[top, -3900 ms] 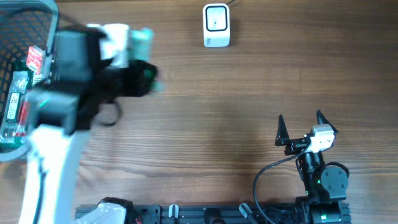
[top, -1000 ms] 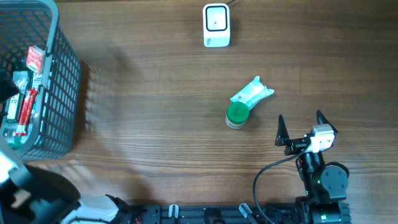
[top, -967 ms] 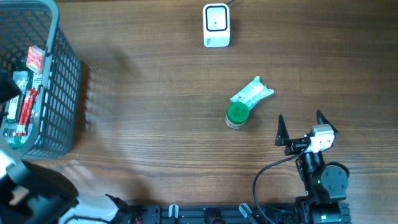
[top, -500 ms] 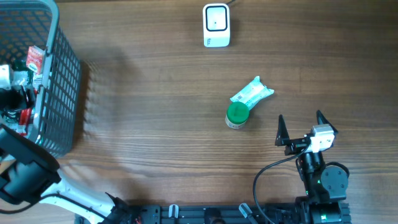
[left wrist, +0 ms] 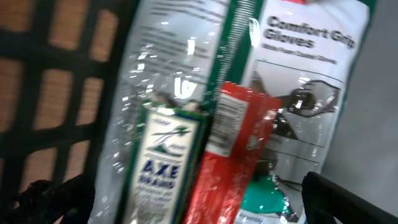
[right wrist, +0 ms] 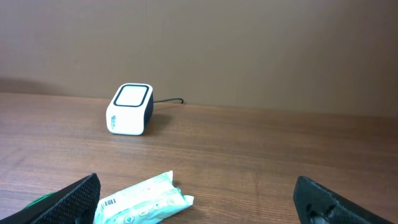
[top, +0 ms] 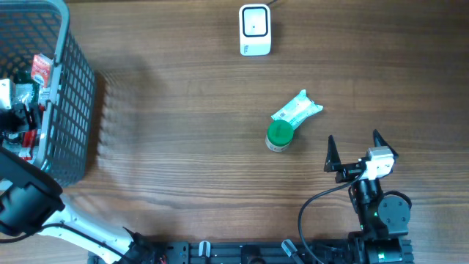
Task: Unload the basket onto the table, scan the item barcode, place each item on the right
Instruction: 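Move the left gripper back into the basket above the items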
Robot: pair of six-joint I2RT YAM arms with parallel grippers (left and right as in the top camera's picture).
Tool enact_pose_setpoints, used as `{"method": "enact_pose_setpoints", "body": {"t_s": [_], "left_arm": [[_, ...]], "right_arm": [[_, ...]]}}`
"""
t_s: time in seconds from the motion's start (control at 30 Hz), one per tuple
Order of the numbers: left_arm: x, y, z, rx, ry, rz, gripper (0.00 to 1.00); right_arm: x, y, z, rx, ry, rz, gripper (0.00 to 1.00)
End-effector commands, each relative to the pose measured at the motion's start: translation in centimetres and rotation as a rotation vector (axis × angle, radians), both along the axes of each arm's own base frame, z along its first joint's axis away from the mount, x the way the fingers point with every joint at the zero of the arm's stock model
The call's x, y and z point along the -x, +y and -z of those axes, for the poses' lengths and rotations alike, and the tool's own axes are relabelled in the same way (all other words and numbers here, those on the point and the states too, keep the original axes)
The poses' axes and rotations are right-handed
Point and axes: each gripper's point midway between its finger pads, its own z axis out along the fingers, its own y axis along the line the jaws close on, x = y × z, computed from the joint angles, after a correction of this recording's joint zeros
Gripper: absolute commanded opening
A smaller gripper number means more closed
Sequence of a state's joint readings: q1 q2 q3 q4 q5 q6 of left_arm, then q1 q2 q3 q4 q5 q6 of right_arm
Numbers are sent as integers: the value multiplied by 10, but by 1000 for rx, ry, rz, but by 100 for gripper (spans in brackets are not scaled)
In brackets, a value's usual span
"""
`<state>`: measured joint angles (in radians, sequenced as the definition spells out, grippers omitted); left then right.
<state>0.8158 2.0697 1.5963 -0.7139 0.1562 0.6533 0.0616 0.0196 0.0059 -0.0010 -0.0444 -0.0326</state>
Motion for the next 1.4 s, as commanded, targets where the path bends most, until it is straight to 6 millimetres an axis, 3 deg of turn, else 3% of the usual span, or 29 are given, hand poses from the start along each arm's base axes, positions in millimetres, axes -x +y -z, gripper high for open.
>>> {"method": "enact_pose_setpoints", "body": {"t_s": [0.0,0.23,0.47,1.37], "left_arm": [[-5,-8,11,36,-12,89,100],[-2,-19,31,107,11,98,100],[5,-26,34,140,39,97,100],[-1,-41,18,175,5,123,100]], "right_arm": [[0,1,-1,17,-6,-5,100],[0,1,-1,17,-6,-5,100],[0,1,-1,17,-6,-5,100],[0,0,-1,17,-6,-4,100]]}}
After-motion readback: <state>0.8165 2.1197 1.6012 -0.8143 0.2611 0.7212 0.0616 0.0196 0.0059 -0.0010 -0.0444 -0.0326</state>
